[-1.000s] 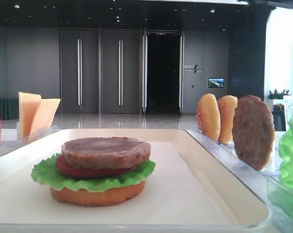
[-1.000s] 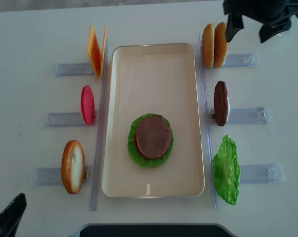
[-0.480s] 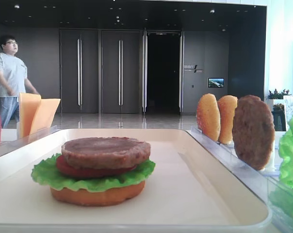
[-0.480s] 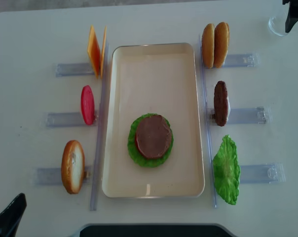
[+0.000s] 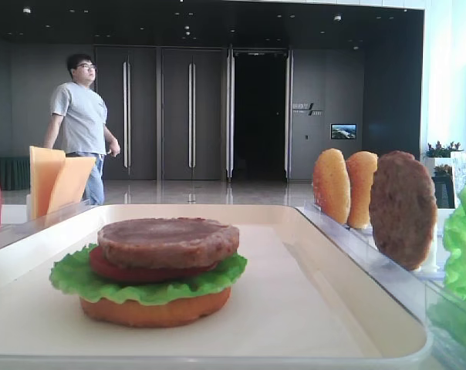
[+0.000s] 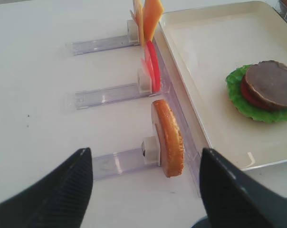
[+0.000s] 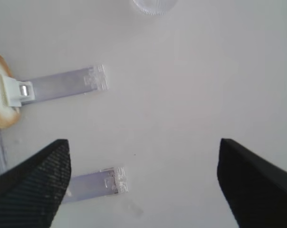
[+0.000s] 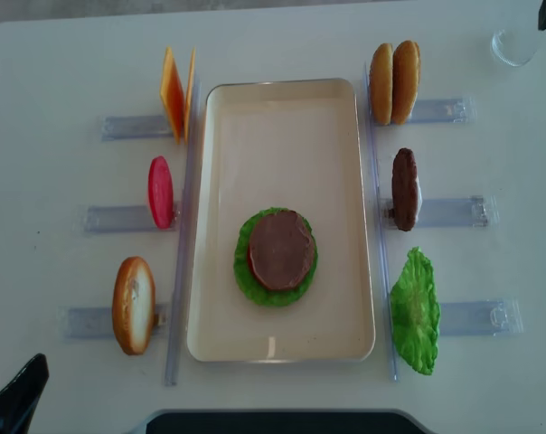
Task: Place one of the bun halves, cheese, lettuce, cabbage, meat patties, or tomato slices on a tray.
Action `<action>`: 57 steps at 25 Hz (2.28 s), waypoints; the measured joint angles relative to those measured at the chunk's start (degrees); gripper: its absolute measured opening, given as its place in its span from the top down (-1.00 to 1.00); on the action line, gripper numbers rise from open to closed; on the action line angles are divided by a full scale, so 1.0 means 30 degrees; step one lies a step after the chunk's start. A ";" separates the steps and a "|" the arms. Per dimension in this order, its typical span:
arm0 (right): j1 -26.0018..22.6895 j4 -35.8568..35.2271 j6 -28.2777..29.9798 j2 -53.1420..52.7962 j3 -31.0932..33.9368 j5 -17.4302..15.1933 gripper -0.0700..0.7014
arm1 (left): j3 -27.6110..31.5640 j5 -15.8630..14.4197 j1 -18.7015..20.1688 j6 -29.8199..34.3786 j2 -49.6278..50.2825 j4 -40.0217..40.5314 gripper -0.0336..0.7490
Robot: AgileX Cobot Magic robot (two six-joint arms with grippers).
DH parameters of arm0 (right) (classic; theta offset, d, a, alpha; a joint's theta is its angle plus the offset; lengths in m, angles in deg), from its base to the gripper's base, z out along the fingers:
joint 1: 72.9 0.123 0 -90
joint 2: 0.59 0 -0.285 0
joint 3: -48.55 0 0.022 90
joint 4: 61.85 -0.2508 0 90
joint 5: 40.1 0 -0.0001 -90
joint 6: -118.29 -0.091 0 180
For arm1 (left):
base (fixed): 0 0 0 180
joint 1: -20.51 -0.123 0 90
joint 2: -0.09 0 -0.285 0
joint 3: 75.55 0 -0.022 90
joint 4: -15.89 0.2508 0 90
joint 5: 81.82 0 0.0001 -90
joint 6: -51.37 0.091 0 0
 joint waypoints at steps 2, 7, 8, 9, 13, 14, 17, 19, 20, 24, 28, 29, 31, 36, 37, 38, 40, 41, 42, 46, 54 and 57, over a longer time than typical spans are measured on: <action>0.0142 0.0000 -0.0017 -0.1202 0.0000 -0.0018 -0.72 | 0.0000 0.0000 0.0000 0.0000 0.0000 0.0000 -0.45; 0.1073 0.0000 -0.0015 -0.4399 0.0000 -0.0018 -0.72 | 0.0000 0.0000 0.0000 0.0000 0.0000 0.0000 -0.45; 0.1241 0.0000 -0.0035 -0.5110 0.0000 -0.0032 -0.72 | 0.0000 0.0000 0.0000 0.0000 0.0000 0.0000 -0.45; 0.1407 0.0000 -0.0035 -0.5693 0.0000 -0.0034 -0.72 | 0.0000 0.0000 0.0000 0.0000 0.0000 0.0000 -0.45; 0.1911 0.0000 -0.0035 -0.8317 0.0000 -0.0034 -0.72 | 0.0000 0.0000 0.0000 0.0000 0.0000 0.0000 -0.45; 0.1911 0.0000 -0.0035 -0.8964 0.0000 -0.0034 -0.72 | 0.0000 0.0000 0.0000 0.0000 0.0000 0.0000 -0.45; 0.1911 0.0000 -0.0035 -1.0766 0.0000 -0.0051 -0.72 | 0.0000 0.0000 0.0000 0.0000 0.0000 0.0000 -0.45; 0.1911 0.0000 -0.0017 -1.2040 0.0000 -0.0051 -0.72 | 0.0000 0.0000 0.0000 0.0000 0.0000 0.0000 -0.45; 0.1911 0.0000 -0.0017 -1.2737 0.0000 -0.0051 -0.72 | 0.0000 0.0000 0.0000 0.0000 0.0000 0.0000 -0.45; 0.1911 0.0000 0.0124 -1.4756 0.0020 -0.0051 -0.72 | 0.0000 0.0000 0.0000 0.0000 0.0000 0.0000 -0.45; 0.1911 0.0000 0.0597 -1.6230 0.0847 -0.0051 -0.72 | 0.0000 0.0000 0.0000 0.0000 0.0000 0.0000 -0.45; 0.1911 0.0000 0.0694 -1.6657 0.1250 -0.0051 -0.72 | 0.0000 0.0000 0.0000 0.0000 0.0000 0.0000 -0.45; 0.1911 0.0000 0.0844 -1.7400 0.2445 -0.0069 -0.72 | 0.0000 0.0000 0.0000 0.0000 0.0000 0.0000 -0.45; 0.1911 0.0225 0.1031 -1.9099 0.5493 -0.0069 -0.72 | 0.0000 0.0000 0.0000 0.0000 0.0000 0.0000 -0.45; 0.1911 0.0272 0.1074 -1.9419 0.6163 -0.0069 -0.72 | 0.0000 0.0000 0.0000 0.0000 0.0000 0.0000 -0.45; 0.1911 0.0322 0.1112 -1.9701 0.6840 -0.0050 -0.72 | 0.0000 0.0000 0.0000 0.0000 0.0000 0.0000 -0.45; 0.1911 0.0440 0.1154 -2.0386 0.8081 -0.0066 -0.72 | 0.0000 0.0000 0.0000 0.0000 0.0000 0.0000 -0.45; 0.1911 0.0445 0.1154 -2.0691 0.8747 -0.0066 -0.72 | 0.0000 0.0000 0.0000 0.0000 0.0000 0.0000 -0.45; 0.1911 0.0445 0.1170 -2.1070 0.9275 -0.0066 -0.72 | 0.0000 0.0000 0.0000 0.0000 0.0000 0.0000 -0.45; 0.1911 0.0445 0.1209 -2.2679 1.1412 -0.0066 -0.72 | 0.0000 0.0000 0.0000 0.0000 0.0000 0.0000 -0.45; 0.1911 0.0460 0.1378 -2.6632 1.4865 0.0167 -0.72 | 0.0000 0.0000 0.0000 0.0000 0.0000 0.0000 -0.45; 0.1911 0.0460 0.1396 -2.8024 1.6017 0.0421 -0.72 | 0.0000 0.0000 0.0000 0.0000 0.0000 0.0000 -0.45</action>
